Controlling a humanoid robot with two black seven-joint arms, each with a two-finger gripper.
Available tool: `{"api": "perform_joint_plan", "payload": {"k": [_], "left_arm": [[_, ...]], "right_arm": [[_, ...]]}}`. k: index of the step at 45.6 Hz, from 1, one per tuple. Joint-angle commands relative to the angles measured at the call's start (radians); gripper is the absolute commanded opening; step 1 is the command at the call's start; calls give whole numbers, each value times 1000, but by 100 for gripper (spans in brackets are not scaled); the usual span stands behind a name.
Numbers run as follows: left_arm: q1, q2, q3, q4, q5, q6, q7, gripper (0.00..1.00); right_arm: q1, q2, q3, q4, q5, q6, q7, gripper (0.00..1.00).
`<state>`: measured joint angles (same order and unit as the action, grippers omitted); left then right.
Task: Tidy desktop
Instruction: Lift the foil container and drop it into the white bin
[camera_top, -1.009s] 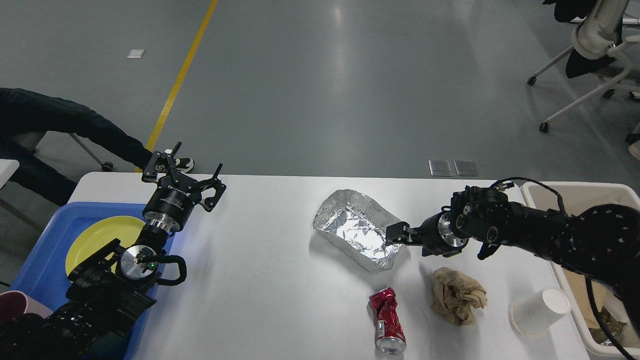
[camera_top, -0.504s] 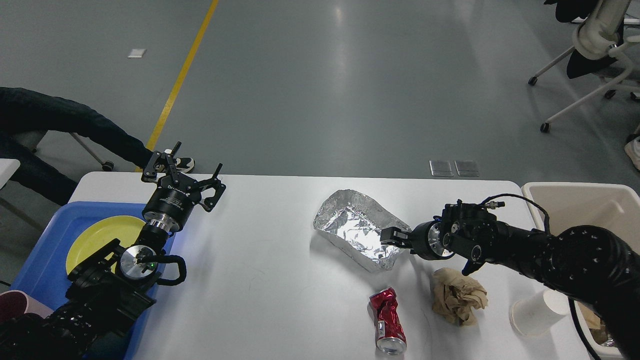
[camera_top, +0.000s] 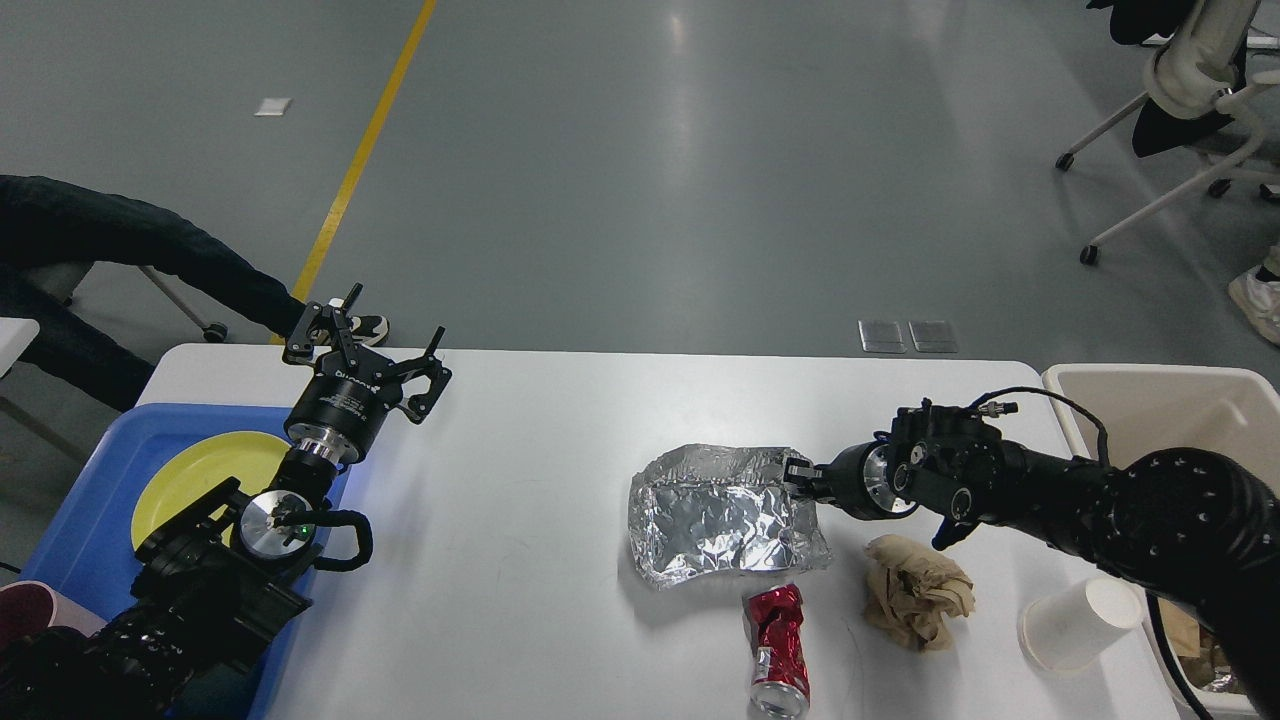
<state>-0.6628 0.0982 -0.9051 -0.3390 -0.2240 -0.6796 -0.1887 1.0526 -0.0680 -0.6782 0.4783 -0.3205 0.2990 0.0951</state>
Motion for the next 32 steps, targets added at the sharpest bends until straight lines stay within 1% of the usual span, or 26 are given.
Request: {"api": "perform_joint_plan", "payload": {"k": [1, 5, 10, 14, 19, 23, 28, 32], "left_arm": [[0, -2, 0, 0, 0, 0, 0, 96], [0, 2, 0, 0, 0, 0, 0, 96], [0, 2, 0, 0, 0, 0, 0, 96], [0, 2, 0, 0, 0, 0, 0, 96], [0, 2, 0, 0, 0, 0, 0, 96], [0, 2, 0, 0, 0, 0, 0, 96], [0, -2, 0, 0, 0, 0, 0, 96], [0, -2, 0, 0, 0, 0, 0, 96]], "right_arm": [[13, -53, 48, 35, 0, 3, 0, 0], [43, -110, 69, 97, 0, 5, 0, 0], [130, -202, 74, 180, 0, 21, 0, 0], [219, -289, 74, 218, 0, 93, 0, 0], [345, -403, 68, 227, 0, 230, 0, 0], [443, -486, 51, 226, -2, 316, 0, 0], [553, -576, 28, 223, -9, 370, 0, 0], [612, -625, 3, 210, -22, 374, 0, 0]]}}
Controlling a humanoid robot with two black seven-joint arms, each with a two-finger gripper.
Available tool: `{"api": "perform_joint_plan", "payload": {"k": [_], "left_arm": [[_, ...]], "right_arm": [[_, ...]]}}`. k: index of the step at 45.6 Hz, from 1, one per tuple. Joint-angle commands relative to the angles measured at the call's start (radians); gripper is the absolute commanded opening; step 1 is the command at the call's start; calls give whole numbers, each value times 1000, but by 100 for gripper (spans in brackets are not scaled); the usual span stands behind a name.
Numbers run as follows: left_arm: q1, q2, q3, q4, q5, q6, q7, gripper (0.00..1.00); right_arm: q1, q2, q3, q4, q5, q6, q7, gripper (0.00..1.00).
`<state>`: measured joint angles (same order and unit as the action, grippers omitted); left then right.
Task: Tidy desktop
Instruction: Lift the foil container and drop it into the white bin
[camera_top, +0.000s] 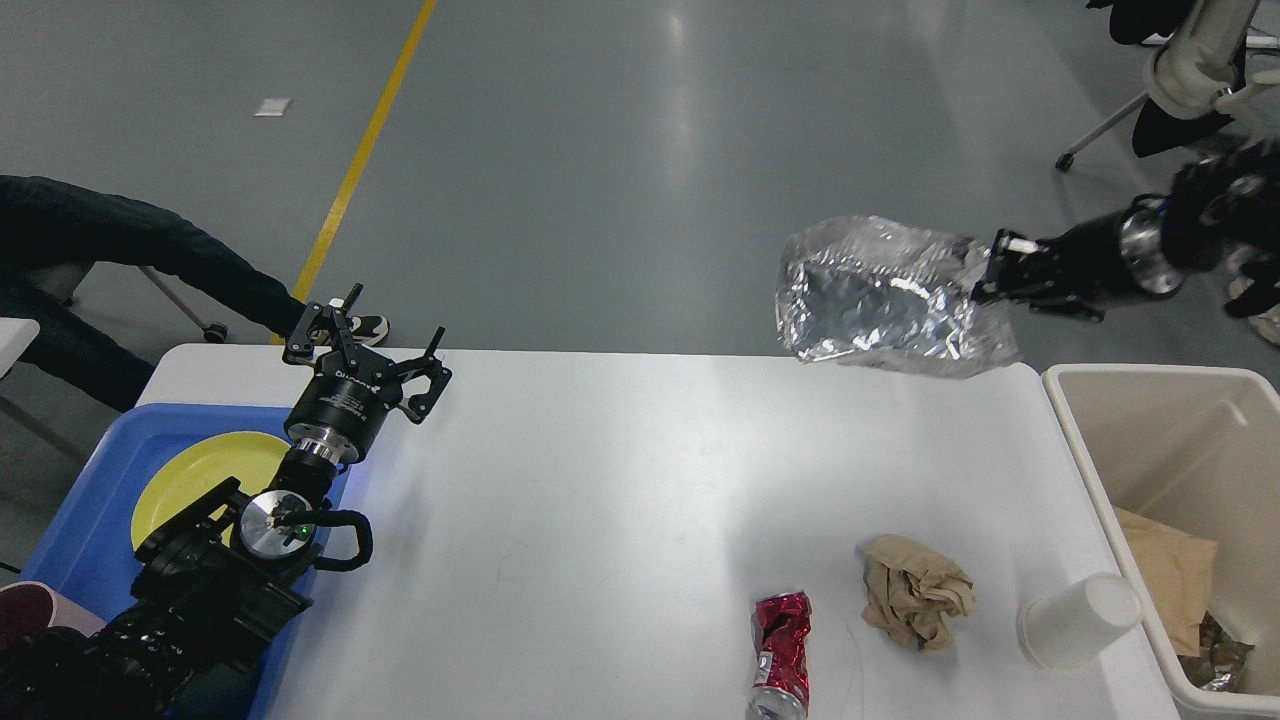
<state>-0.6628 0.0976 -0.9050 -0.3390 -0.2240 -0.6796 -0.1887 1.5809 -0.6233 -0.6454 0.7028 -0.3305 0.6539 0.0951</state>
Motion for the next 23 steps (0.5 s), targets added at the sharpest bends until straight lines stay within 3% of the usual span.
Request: {"api": "perform_joint_plan", "payload": {"k": [1, 7, 13, 23], "left_arm": [[0, 2, 0, 0, 0, 0, 0, 96], [-1, 2, 0, 0, 0, 0, 0, 96], [-1, -1, 0, 0, 0, 0, 0, 96], [0, -1, 0, 0, 0, 0, 0, 96]], "right_arm": [[88, -76, -34, -20, -15, 19, 0, 0], [45, -75, -74, -165, -44, -3, -2, 0], [-178, -69, -71, -373, -33, -80, -2, 0], [-524, -36, -24, -517, -25, -448, 0, 0]]}}
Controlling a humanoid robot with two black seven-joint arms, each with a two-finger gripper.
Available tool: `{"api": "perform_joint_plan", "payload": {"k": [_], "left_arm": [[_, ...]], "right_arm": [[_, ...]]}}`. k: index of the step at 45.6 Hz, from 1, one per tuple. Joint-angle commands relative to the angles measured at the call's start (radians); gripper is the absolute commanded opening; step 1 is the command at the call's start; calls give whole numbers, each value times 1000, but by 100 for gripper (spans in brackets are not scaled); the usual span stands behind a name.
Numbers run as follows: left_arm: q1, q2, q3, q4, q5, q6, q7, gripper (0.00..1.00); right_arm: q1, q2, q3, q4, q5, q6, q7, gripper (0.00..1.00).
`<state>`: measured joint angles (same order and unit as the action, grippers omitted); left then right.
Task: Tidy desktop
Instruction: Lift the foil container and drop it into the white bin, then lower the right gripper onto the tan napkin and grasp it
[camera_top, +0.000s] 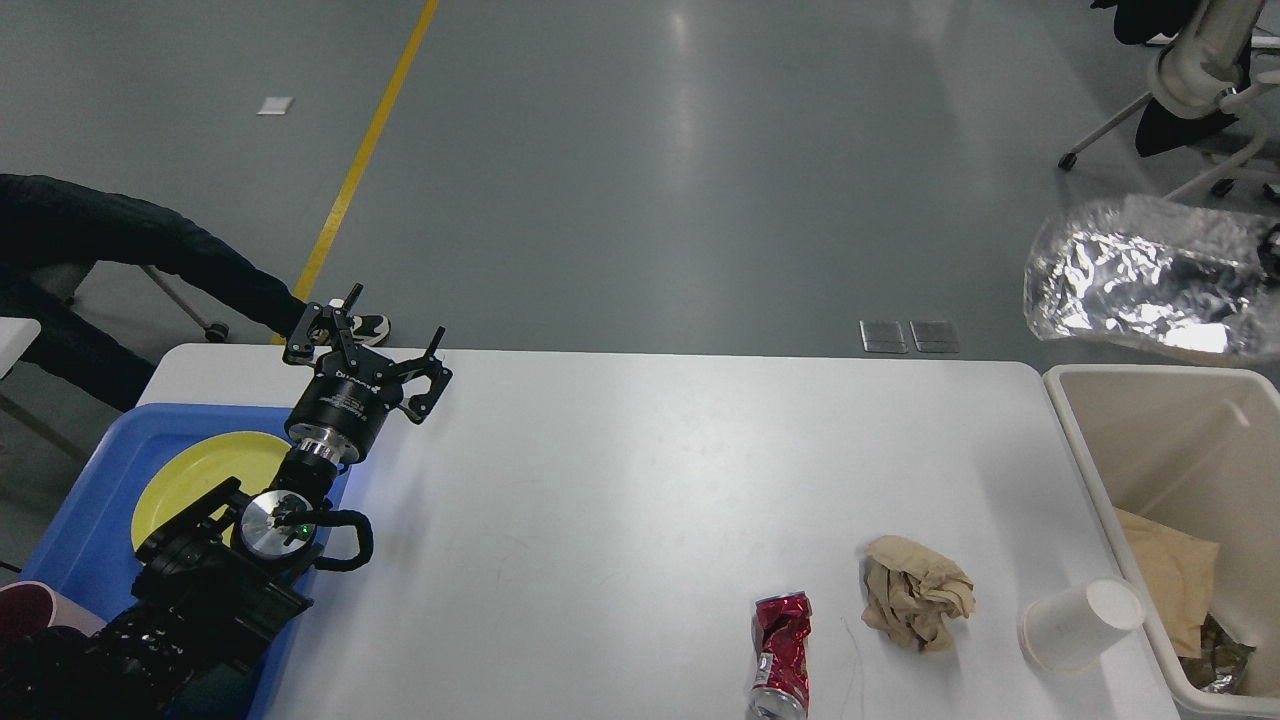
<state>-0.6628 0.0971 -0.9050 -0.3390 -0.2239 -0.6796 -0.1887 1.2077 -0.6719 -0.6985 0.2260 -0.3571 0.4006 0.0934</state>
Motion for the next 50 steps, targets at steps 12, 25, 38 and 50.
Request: {"api": "perform_joint_plan", "payload": {"k": [12, 25, 38, 50], "left_arm": [[0, 0, 0, 0, 0, 0, 0, 96], [0, 0, 0, 0, 0, 0, 0, 96], [0, 0, 0, 0, 0, 0, 0, 96], [0, 0, 0, 2, 0, 0, 0, 96]], "right_arm": [[-342, 12, 74, -120, 0, -292, 9, 100], [-386, 15, 68, -103, -2, -283, 12, 100], [-229, 78, 44, -37, -25, -149, 11, 100], [42, 224, -280, 85, -89, 45, 6, 100]]}}
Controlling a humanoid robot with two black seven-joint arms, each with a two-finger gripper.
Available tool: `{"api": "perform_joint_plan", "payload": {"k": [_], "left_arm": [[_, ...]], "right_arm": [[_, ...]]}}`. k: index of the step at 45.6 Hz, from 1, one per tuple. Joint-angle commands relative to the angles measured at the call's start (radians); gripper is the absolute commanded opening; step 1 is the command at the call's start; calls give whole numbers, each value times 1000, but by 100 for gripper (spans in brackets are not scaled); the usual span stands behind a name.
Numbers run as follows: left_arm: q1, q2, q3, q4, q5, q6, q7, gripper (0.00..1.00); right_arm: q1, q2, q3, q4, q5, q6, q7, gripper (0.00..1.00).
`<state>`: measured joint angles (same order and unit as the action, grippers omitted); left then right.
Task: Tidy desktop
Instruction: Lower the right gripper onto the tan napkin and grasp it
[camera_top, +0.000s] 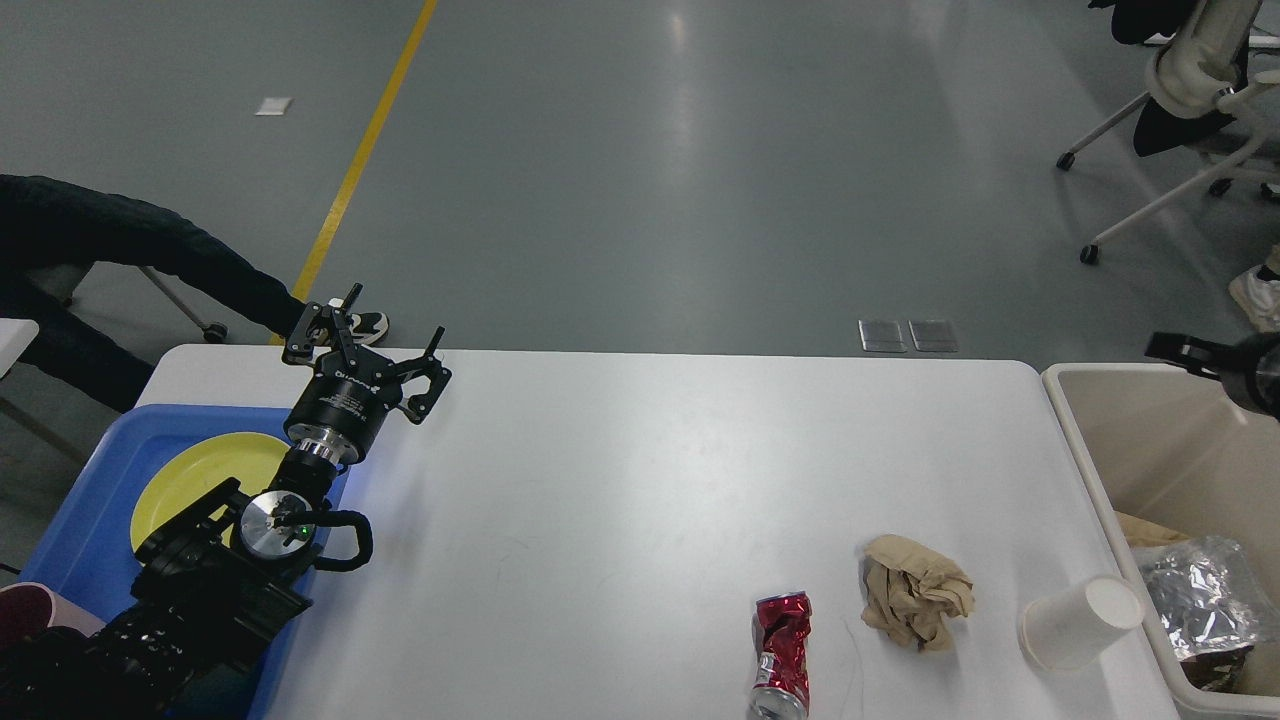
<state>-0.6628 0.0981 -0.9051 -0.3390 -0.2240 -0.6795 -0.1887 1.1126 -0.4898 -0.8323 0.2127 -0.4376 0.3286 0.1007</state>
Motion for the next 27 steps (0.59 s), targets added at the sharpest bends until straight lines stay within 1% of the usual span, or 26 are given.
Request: {"api": "perform_joint_plan", "payload": {"k": [1, 7, 10, 16, 17, 22, 25, 27], "left_arm": [[0, 2, 0, 0, 0, 0, 0, 96], [-1, 2, 0, 0, 0, 0, 0, 96], [0, -1, 0, 0, 0, 0, 0, 96], [0, 2, 0, 0, 0, 0, 0, 96], [-1, 2, 0, 0, 0, 0, 0, 96], [0, -1, 0, 0, 0, 0, 0, 96], [0, 2, 0, 0, 0, 0, 0, 96], [0, -1, 0, 0, 0, 0, 0, 96]], "right_arm": [[176, 45, -168, 134, -9, 147, -1, 100], [401, 54, -212, 373, -10, 367, -1, 100], [492, 56, -211, 464, -9, 467, -1, 100], [659, 74, -206, 592, -4, 610, 0, 100], [714, 76, -208, 653, -4, 631, 0, 100], [770, 85, -200, 760, -4, 631, 0, 100], [747, 109, -197, 766, -4, 631, -1, 100], [696, 123, -194, 761, -3, 631, -1, 100]]}}
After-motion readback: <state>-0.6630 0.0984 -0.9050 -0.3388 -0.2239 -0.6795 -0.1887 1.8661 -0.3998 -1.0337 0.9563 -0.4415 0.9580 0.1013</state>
